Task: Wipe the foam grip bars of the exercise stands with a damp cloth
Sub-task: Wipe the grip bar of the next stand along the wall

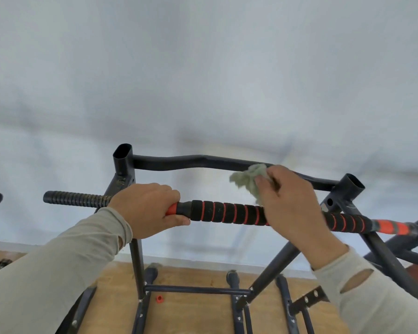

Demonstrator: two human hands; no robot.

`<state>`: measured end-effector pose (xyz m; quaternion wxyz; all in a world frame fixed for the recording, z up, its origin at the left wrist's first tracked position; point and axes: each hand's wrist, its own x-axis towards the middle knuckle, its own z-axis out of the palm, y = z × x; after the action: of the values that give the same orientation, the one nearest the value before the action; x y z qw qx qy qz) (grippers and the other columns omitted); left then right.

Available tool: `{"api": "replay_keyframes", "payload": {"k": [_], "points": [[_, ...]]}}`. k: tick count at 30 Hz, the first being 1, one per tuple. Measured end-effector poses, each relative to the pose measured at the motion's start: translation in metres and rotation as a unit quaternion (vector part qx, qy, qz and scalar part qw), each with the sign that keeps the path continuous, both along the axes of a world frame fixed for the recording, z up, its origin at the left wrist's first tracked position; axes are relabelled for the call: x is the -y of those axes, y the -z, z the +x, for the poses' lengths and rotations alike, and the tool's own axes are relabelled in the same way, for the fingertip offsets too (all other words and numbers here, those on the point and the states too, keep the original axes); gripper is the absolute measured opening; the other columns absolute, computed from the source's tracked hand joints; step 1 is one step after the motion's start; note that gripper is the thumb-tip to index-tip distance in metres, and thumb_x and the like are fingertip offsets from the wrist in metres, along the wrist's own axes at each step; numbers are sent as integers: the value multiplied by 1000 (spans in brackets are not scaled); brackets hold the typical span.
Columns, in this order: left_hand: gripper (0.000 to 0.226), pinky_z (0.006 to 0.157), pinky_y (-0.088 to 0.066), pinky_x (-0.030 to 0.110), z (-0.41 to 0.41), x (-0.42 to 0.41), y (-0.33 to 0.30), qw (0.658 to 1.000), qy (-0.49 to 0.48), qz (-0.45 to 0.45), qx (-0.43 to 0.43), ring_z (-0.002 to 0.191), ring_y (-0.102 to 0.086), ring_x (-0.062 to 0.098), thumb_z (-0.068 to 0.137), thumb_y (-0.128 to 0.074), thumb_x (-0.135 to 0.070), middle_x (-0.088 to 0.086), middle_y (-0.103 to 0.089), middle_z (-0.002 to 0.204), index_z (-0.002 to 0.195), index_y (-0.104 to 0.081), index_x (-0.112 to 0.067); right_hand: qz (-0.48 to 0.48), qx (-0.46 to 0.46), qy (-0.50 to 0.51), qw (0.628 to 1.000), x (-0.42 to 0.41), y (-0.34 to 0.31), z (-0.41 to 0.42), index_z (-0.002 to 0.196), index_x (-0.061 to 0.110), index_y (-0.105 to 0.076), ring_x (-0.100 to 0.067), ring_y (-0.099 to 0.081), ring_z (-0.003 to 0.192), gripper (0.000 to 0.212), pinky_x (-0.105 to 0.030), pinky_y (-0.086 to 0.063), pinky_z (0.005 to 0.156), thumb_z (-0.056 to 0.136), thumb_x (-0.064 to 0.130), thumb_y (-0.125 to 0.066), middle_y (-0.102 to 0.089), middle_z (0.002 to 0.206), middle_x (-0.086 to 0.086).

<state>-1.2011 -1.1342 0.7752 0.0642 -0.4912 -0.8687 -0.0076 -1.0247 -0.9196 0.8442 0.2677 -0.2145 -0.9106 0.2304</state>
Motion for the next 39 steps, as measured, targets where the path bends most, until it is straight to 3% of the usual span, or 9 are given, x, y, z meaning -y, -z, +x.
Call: {"api": "replay_keyframes", "payload": {"k": [5,10,15,20,23,26,30,33,39], "points": [[52,69,-52,32,2,0,-4,1000,-8,-13,2,69,-52,6,83,-30,-84,-11,-50,77,84,-45,-34,164,126,-108,972,44,45,-30,96,24,-47,-17,-57,70,16,-37,-52,71,106,35,-41,-59,78,5],[50,67,-51,31,3,0,-5,1000,-7,-18,8,69,-50,6,84,-32,-83,-12,-48,77,81,-43,-34,256,71,-141,954,43,68,-14,108,17,-67,-23,-71,88,26,-42,-59,86,84,14,-77,-76,99,-2],[54,66,-50,32,2,-1,-7,1000,-8,-23,14,67,-49,5,83,-29,-84,-11,-48,76,78,-41,-32,345,49,-256,902,35,80,17,109,12,-72,-24,-63,125,22,-43,-51,106,89,8,-63,-72,128,-6],[64,71,-53,34,5,1,-9,999,-19,-26,23,68,-50,4,73,-17,-91,-11,-50,76,82,-44,-33,132,184,-178,958,40,60,53,102,30,-63,-5,-65,88,9,-29,-54,79,101,31,-55,-72,94,10],[65,79,-53,32,9,1,-18,998,-25,-37,45,75,-53,5,71,-26,-92,-15,-53,83,98,-46,-36,-133,105,-61,984,22,35,63,85,26,-58,-6,-53,55,23,-26,-46,55,103,39,-52,-63,69,-1],[59,92,-51,31,17,-4,-30,996,-16,13,88,97,-58,8,83,-47,-76,-20,-58,110,127,-44,-37,-172,3,41,984,-2,13,55,81,23,-63,-5,-54,57,26,-25,-43,54,102,38,-56,-61,65,6],[22,83,-53,35,34,-41,-37,972,-34,164,166,88,-61,10,100,-38,-42,-16,-63,101,114,-52,-33,-23,-59,-26,998,-3,9,25,93,24,-61,-10,-57,71,15,-28,-50,65,103,32,-52,-64,79,7],[19,69,-51,39,45,-67,-16,964,-76,212,144,67,-58,16,103,-30,-35,-7,-59,74,98,-47,-29,110,71,-129,983,20,46,-1,102,23,-57,-16,-58,88,13,-39,-52,85,102,33,-49,-65,98,4],[18,63,-52,41,41,-77,3,964,-105,223,97,57,-55,17,103,-29,-34,-6,-55,64,96,-43,-25,268,73,-174,945,12,65,-6,132,20,-52,-20,-58,92,32,-37,-51,88,101,28,-52,-66,107,3]]}}
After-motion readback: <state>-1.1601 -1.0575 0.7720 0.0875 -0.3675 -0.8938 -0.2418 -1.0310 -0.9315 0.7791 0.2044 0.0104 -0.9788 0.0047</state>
